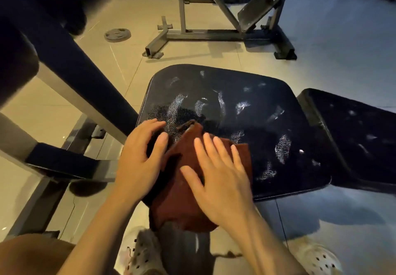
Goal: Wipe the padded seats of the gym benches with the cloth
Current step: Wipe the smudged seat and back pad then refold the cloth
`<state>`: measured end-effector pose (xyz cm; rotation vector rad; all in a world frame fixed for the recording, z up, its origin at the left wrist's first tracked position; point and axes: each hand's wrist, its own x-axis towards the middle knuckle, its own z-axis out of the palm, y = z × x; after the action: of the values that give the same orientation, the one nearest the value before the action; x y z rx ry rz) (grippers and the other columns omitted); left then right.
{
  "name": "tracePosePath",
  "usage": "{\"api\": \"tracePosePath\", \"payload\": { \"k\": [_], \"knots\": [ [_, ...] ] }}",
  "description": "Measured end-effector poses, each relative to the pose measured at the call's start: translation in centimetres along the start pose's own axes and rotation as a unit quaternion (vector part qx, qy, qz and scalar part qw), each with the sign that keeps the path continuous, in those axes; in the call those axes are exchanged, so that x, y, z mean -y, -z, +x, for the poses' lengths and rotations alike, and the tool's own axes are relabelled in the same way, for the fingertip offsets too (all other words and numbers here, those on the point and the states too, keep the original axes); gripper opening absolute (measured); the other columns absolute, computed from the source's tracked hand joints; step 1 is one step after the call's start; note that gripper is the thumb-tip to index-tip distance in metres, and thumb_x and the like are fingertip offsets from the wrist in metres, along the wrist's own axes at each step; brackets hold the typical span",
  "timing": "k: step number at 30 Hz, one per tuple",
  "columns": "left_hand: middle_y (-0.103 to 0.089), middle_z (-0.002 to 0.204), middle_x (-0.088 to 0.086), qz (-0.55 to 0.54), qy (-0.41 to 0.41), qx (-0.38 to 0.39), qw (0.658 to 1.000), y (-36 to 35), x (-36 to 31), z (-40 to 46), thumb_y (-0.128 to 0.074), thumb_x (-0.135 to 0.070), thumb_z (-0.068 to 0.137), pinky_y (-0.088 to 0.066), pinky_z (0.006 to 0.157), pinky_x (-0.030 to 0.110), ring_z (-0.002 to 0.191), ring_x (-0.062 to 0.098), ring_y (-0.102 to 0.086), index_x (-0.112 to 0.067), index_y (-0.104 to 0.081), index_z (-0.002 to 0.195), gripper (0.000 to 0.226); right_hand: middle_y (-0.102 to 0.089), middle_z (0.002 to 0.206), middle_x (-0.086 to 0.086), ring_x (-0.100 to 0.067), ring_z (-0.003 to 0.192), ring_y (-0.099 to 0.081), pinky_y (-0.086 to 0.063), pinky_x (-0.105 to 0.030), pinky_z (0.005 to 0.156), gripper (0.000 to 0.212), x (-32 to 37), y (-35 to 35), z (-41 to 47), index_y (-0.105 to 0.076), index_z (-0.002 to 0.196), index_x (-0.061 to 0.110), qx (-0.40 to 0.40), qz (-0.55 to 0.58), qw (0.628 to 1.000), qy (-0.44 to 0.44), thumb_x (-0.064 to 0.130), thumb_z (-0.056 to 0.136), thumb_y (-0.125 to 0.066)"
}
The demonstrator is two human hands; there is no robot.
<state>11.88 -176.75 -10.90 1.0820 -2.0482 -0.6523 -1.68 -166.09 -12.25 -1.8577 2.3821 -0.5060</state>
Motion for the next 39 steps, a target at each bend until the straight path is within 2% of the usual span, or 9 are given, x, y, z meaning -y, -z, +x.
{"api": "tracePosePath", "payload": {
  "k": [2, 6, 9, 13, 22, 26, 30, 36, 39],
  "knots": [
    [-0.052, 0.131, -0.012, 0.052, -0.007, 0.005, 0.999, -0.4, 0.0, -0.3, -0.032, -0.057, 0.091, -0.025, 0.111, 0.028, 0.128, 0.004, -0.041, -0.020, -0.062, 0.125, 0.058, -0.008, 0.164, 0.004, -0.015, 0.151, -0.003, 0.008, -0.037, 0.117, 0.084, -3.9, 1.0, -0.6, -0.011, 0.156, 0.027, 0.016, -0.026, 0.996, -0.089, 0.068, 0.085, 0.005],
    [-0.059, 0.131, 0.002, 0.164, -0.027, -0.038, 0.985, -1.1, -0.2, -1.1, -0.032, -0.053, 0.096, -0.016, 0.118, 0.054, 0.130, 0.022, -0.046, -0.017, -0.066, 0.119, 0.055, -0.004, 0.165, 0.000, -0.018, 0.151, -0.001, 0.001, -0.043, 0.121, 0.083, -12.7, 3.5, -1.2, -0.008, 0.157, 0.025, 0.018, -0.041, 0.971, -0.236, 0.071, 0.089, 0.003],
    [-0.060, 0.130, 0.003, 0.125, -0.007, -0.049, 0.991, -1.2, -0.5, -1.1, -0.031, -0.053, 0.094, -0.018, 0.117, 0.050, 0.130, 0.022, -0.047, -0.016, -0.067, 0.115, 0.056, 0.001, 0.165, -0.001, -0.020, 0.151, 0.002, -0.001, -0.046, 0.122, 0.074, -15.4, 4.2, -0.7, -0.005, 0.157, 0.023, 0.049, -0.030, 0.961, -0.269, 0.062, 0.095, -0.014],
    [-0.064, 0.122, 0.002, 0.100, -0.029, -0.051, 0.993, -1.2, -0.8, -1.2, -0.034, -0.050, 0.094, -0.027, 0.111, 0.046, 0.125, 0.023, -0.052, -0.015, -0.068, 0.107, 0.051, 0.002, 0.165, -0.004, -0.022, 0.151, 0.004, 0.005, -0.045, 0.121, 0.073, -12.1, 3.3, -0.6, -0.004, 0.157, 0.020, 0.041, -0.047, 0.963, -0.263, 0.061, 0.098, -0.013],
    [-0.064, 0.115, 0.002, 0.076, -0.056, -0.021, 0.995, -0.7, -0.8, -1.1, -0.025, -0.043, 0.097, -0.028, 0.109, 0.042, 0.110, 0.022, -0.055, -0.016, -0.064, 0.109, 0.049, -0.011, 0.163, 0.006, -0.010, 0.150, 0.000, 0.016, -0.029, 0.115, 0.084, 1.9, -0.4, -4.8, -0.020, 0.155, 0.026, -0.016, 0.075, 0.996, -0.045, 0.070, 0.089, 0.007],
    [-0.066, 0.108, 0.004, 0.065, -0.078, -0.018, 0.995, -0.6, -0.7, -1.1, -0.029, -0.038, 0.098, -0.040, 0.096, 0.046, 0.101, 0.024, -0.058, -0.013, -0.066, 0.105, 0.045, -0.009, 0.161, 0.015, 0.001, 0.147, 0.002, 0.020, -0.019, 0.112, 0.094, 0.6, -0.5, -5.9, -0.020, 0.154, 0.033, -0.034, 0.131, 0.986, -0.097, 0.075, 0.078, 0.017],
    [-0.066, 0.103, 0.001, 0.060, -0.094, -0.021, 0.994, -0.7, -0.3, -1.1, -0.029, -0.038, 0.097, -0.042, 0.089, 0.042, 0.097, 0.021, -0.058, -0.015, -0.066, 0.101, 0.044, -0.004, 0.163, 0.012, -0.005, 0.149, 0.004, 0.016, -0.029, 0.116, 0.095, -2.3, -0.4, -6.4, -0.011, 0.154, 0.037, -0.035, 0.038, 0.985, -0.167, 0.076, 0.075, 0.025],
    [-0.066, 0.102, 0.000, 0.059, -0.106, -0.039, 0.992, -0.9, -0.1, -1.1, -0.031, -0.037, 0.098, -0.041, 0.087, 0.036, 0.097, 0.018, -0.058, -0.016, -0.066, 0.100, 0.041, -0.002, 0.162, 0.017, -0.004, 0.149, 0.006, 0.011, -0.035, 0.119, 0.054, -8.2, 2.5, -4.2, -0.013, 0.153, 0.042, 0.020, 0.018, 0.973, -0.228, 0.056, 0.101, -0.012],
    [-0.065, 0.103, -0.001, 0.066, -0.118, -0.043, 0.990, -0.9, -0.1, -1.1, -0.033, -0.034, 0.098, -0.039, 0.087, 0.034, 0.097, 0.017, -0.057, -0.016, -0.065, 0.099, 0.037, 0.000, 0.162, 0.018, -0.002, 0.148, 0.006, 0.011, -0.034, 0.119, 0.049, -10.9, 3.4, -3.0, -0.012, 0.152, 0.043, 0.035, 0.006, 0.976, -0.213, 0.048, 0.104, -0.015]
  ]
}}
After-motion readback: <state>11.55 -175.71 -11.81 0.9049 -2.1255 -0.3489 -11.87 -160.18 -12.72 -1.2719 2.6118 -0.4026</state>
